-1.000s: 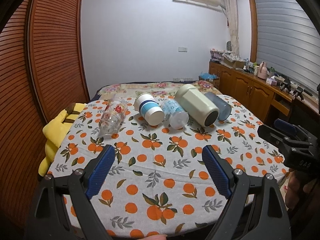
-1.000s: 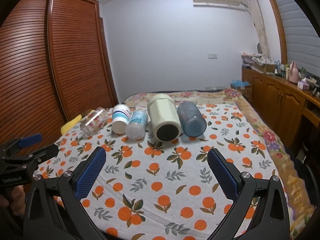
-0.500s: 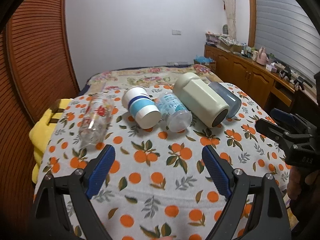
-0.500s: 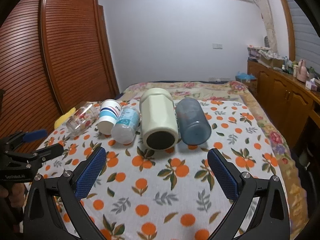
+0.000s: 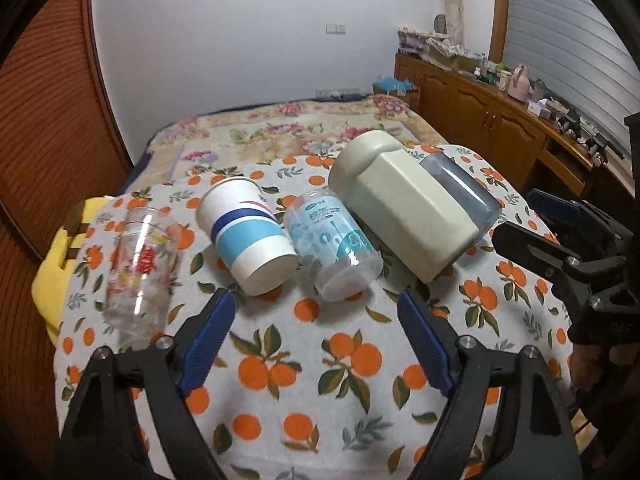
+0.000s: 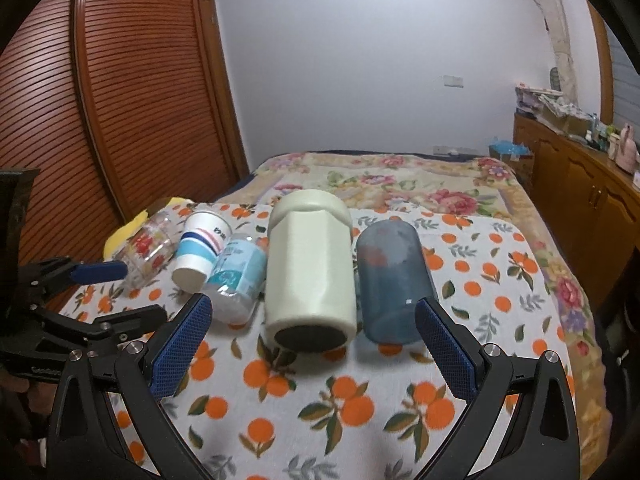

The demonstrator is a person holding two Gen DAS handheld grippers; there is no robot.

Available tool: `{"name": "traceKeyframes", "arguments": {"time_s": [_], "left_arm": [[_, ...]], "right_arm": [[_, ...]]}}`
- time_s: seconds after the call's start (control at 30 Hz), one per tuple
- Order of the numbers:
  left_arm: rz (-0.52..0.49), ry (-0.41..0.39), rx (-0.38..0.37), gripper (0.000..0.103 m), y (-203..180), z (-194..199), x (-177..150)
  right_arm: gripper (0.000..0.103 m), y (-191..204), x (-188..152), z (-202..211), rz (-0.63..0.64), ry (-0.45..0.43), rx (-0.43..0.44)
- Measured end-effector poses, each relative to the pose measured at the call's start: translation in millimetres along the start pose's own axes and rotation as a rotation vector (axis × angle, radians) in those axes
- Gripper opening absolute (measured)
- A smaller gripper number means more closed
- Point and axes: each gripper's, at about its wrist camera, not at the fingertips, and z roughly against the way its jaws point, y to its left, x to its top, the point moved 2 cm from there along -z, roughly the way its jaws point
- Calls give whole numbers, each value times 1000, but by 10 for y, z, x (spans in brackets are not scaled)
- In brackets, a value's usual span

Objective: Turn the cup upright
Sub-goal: 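Move the left gripper toward the clear cotton-swab canister lying on its side, then close the left gripper on the canister and lift it off the bed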

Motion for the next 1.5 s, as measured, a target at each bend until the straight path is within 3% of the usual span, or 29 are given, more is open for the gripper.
{"name": "traceKeyframes", "arguments": {"time_s": [0.3,0.7,1.1,1.5], "left_arm": [[58,74,-66,60,-11,-297,332],[46,169,14,59,-64,-666,470],[26,211,3,59,-158,-737,354],[32,122,-19,55,-123,-399,196]], "right_arm": [[103,-72,103,-188,11,10,15],[103,-176,176,-160,-4,-10,10],[103,-209,196,-93,-8,-26,4],[103,-212,128,125,-6,-41,-40]]}}
